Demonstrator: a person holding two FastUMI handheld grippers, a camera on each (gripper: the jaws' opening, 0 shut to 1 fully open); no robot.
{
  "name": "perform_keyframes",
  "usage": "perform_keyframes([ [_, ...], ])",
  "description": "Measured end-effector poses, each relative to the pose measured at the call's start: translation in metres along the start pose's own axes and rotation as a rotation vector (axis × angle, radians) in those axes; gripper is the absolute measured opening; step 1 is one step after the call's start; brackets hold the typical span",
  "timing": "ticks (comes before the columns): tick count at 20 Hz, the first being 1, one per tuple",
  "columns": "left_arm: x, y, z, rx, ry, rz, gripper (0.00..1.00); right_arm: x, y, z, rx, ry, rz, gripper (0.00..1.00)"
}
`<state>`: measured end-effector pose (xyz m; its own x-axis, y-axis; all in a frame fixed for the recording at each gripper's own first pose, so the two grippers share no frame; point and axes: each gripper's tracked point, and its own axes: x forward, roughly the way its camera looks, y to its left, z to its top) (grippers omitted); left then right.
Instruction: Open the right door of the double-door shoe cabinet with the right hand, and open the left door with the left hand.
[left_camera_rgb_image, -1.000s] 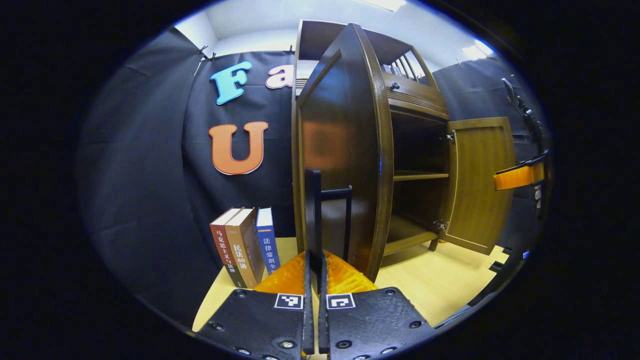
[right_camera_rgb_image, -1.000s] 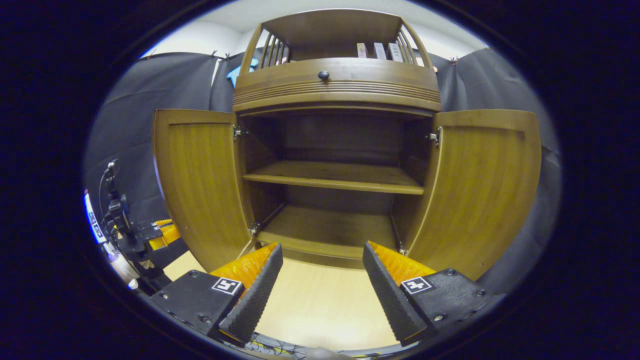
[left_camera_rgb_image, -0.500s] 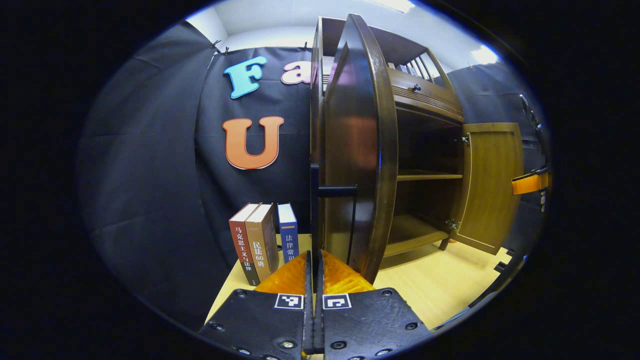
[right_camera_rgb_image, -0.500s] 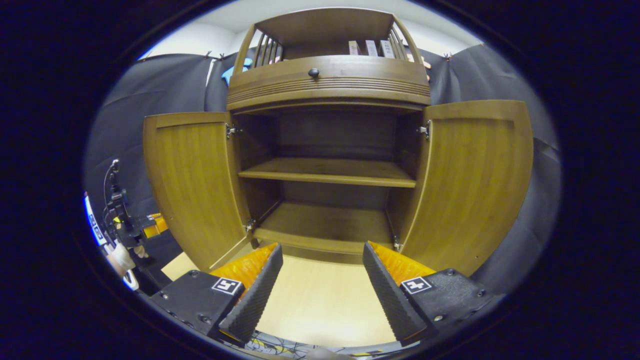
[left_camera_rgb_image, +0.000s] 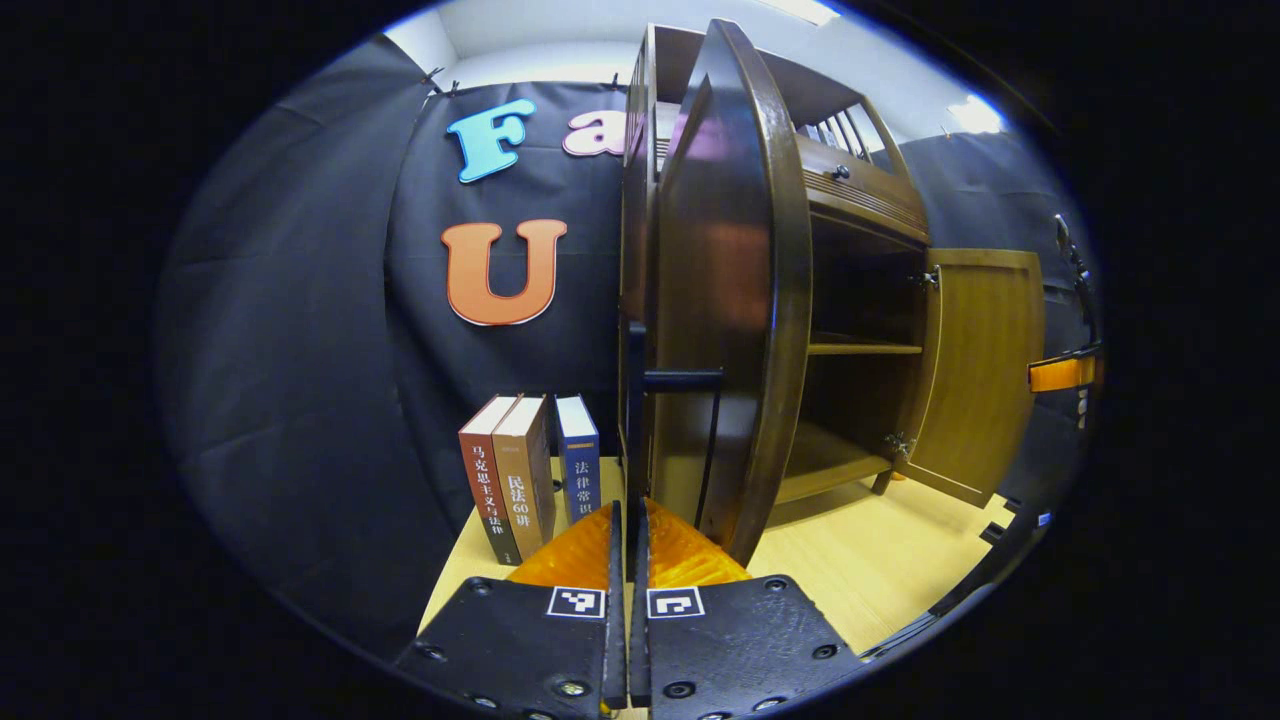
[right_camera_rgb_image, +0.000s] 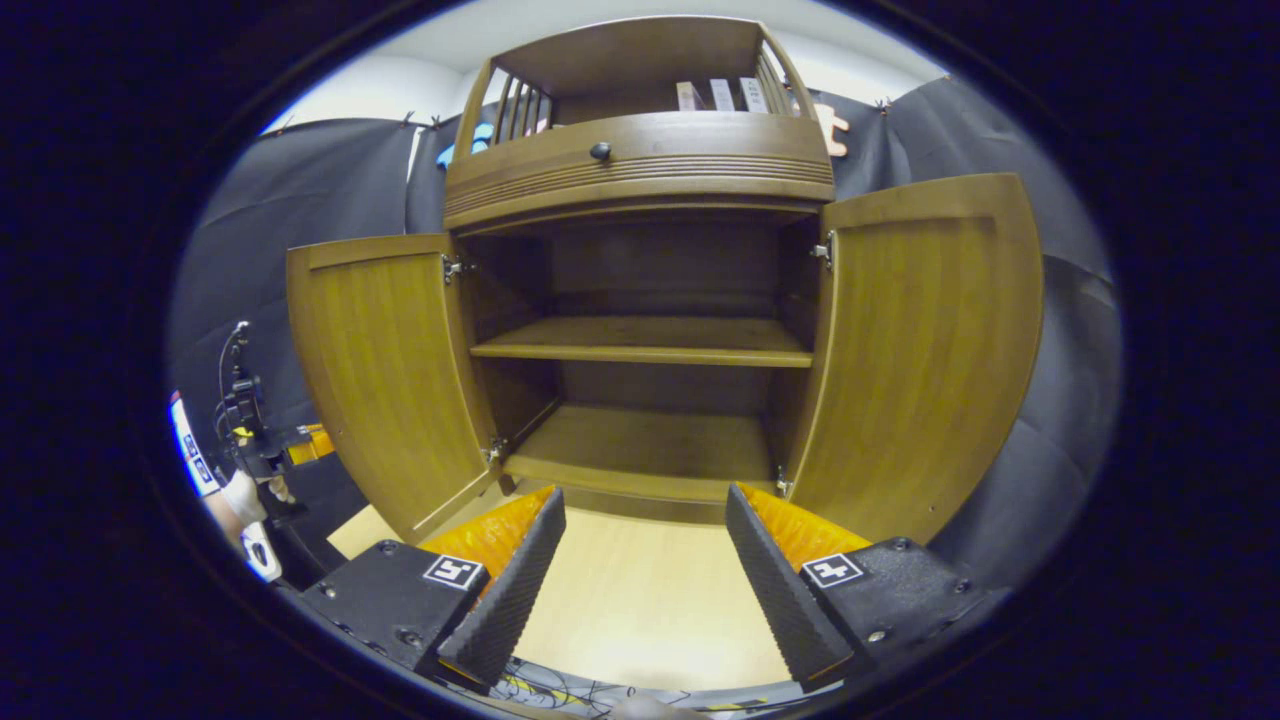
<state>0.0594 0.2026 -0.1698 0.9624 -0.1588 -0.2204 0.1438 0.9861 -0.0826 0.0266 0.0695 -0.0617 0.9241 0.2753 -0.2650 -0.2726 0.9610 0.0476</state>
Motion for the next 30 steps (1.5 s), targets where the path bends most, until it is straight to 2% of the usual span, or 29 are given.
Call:
perform_keyframes([
  [6, -0.004, -0.008, -0.001, -0.041, 0.046, 0.068, 0.01, -0.021, -0.051, -0.001, 0.019, -0.003, 0.026, 1.0],
  [11, -0.032, 0.002, -0.006, -0.054, 0.075, 0.209, 0.97, -0.038, -0.086, 0.002, -0.003, -0.019, 0.063, 1.0],
  [13, -0.056, 0.013, -0.015, -0.058, 0.09, 0.294, 1.0, -0.042, -0.097, 0.001, -0.018, -0.024, 0.076, 1.0],
  [15, -0.079, 0.006, -0.021, -0.095, 0.084, 0.337, 0.81, -0.041, -0.105, 0.002, -0.022, -0.024, 0.093, 1.0],
  [16, -0.092, -0.001, -0.021, -0.105, 0.08, 0.361, 0.95, -0.041, -0.108, 0.004, -0.023, -0.026, 0.095, 1.0],
  [18, -0.114, -0.021, -0.014, -0.092, 0.066, 0.41, 0.95, -0.041, -0.113, 0.011, -0.03, -0.048, 0.087, 1.0],
  [20, -0.125, -0.053, 0.005, -0.06, 0.025, 0.426, 0.95, -0.044, -0.115, 0.021, -0.037, -0.081, 0.068, 0.99],
  [24, -0.134, -0.126, 0.056, 0.029, -0.072, 0.415, 0.95, -0.048, -0.103, 0.041, -0.054, -0.148, 0.077, 1.0],
  [26, -0.126, -0.153, 0.075, 0.02, -0.118, 0.409, 0.96, -0.055, -0.093, 0.048, -0.058, -0.175, 0.086, 1.0],
  [27, -0.122, -0.167, 0.084, 0.011, -0.141, 0.396, 1.0, -0.056, -0.09, 0.05, -0.058, -0.18, 0.09, 0.99],
  [28, -0.115, -0.181, 0.091, 0.011, -0.154, 0.379, 0.96, -0.054, -0.089, 0.052, -0.056, -0.185, 0.089, 1.0],
  [30, -0.104, -0.203, 0.098, 0.033, -0.164, 0.342, 0.96, -0.055, -0.09, 0.054, -0.05, -0.196, 0.083, 0.99],
])
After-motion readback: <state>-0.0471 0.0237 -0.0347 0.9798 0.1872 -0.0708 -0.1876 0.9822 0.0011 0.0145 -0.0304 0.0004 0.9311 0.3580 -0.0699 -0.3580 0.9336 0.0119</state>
